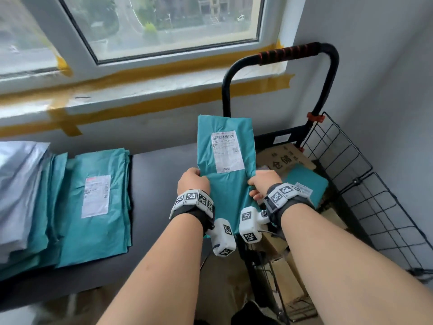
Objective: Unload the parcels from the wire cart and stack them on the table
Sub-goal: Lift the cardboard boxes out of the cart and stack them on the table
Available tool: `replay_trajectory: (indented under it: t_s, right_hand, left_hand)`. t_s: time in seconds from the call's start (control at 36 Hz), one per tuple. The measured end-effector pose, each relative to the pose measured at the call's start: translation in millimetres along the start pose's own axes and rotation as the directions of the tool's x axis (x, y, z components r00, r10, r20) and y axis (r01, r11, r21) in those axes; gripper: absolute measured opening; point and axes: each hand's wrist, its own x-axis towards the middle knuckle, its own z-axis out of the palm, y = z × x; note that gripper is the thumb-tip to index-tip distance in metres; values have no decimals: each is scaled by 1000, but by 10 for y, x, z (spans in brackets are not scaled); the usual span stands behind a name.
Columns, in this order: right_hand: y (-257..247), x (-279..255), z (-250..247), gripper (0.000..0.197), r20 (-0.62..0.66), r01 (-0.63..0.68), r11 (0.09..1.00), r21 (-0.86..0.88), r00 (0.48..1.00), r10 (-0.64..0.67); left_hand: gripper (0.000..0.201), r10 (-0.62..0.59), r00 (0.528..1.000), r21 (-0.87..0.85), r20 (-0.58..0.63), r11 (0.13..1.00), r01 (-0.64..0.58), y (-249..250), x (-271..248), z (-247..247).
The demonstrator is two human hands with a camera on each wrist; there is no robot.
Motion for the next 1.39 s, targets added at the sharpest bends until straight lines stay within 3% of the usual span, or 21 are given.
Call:
replay_trajectory:
  t_s: [0.31,0.53,0.61,0.67,0.72,0.75,0.78,0.86,0.92,1.0,1.08,1.31,1.39]
  right_hand:
    - [-661,-345,1650,17,168,62,997,-51,984,-52]
    - [-961,-506,2733,9,248,59,998,-38,968,-48]
    - [-1009,-531,3058,13,287,22,999,-37,958,-11]
    - [-1009,-518,3242,29,304,-8,1000,-7,953,10]
    - [-994,-479,3374,39,375,-97,993,61,925,67]
    - [-979,-465,3436,34,409,-154,983,103,907,99]
    - [-967,-458,3496,24,399,-128,988,83,913,85]
    - [-972,-388,3651,33,330,-171,975,141,937,116]
    - [-1026,-411,3734,27,302,-166,982,90,944,132]
    - [-1075,-472,3789,47,328,-123,991,59,940,97]
    - [-1078,-499,3762,54,383,-43,999,17,923,33]
    - [-1024,-396,3347,37,255,136,946,-296,965,-59]
    - [-911,-334,3012,35,212,160,940,-301,972,-98]
  left_hand:
    - [31,-119,983,53,-141,990,128,-1198,286,-1315]
    - [25,-225,944,50,-241,969,243,-1915,524,-1980]
    - [35,-267,932,19,-245,960,280,-2134,607,-2141]
    - [41,-286,931,26,-226,954,299,-2256,642,-2216]
    - [45,-289,938,63,-191,950,306,-2341,659,-2248]
    - [45,-285,942,89,-176,949,304,-2370,663,-2258]
    - [45,-280,946,114,-164,947,300,-2392,658,-2264]
    - [46,-257,957,166,-135,946,277,-2451,659,-2284]
    - [47,-242,963,184,-122,948,261,-2472,670,-2309]
    - [47,-216,969,205,-119,950,237,-2460,693,-2357]
    - [45,-188,975,215,-116,954,210,-2412,723,-2388]
    - [48,-116,991,215,-71,968,129,-2096,766,-2193]
    - [46,-73,997,243,-30,967,78,-1885,755,-2007]
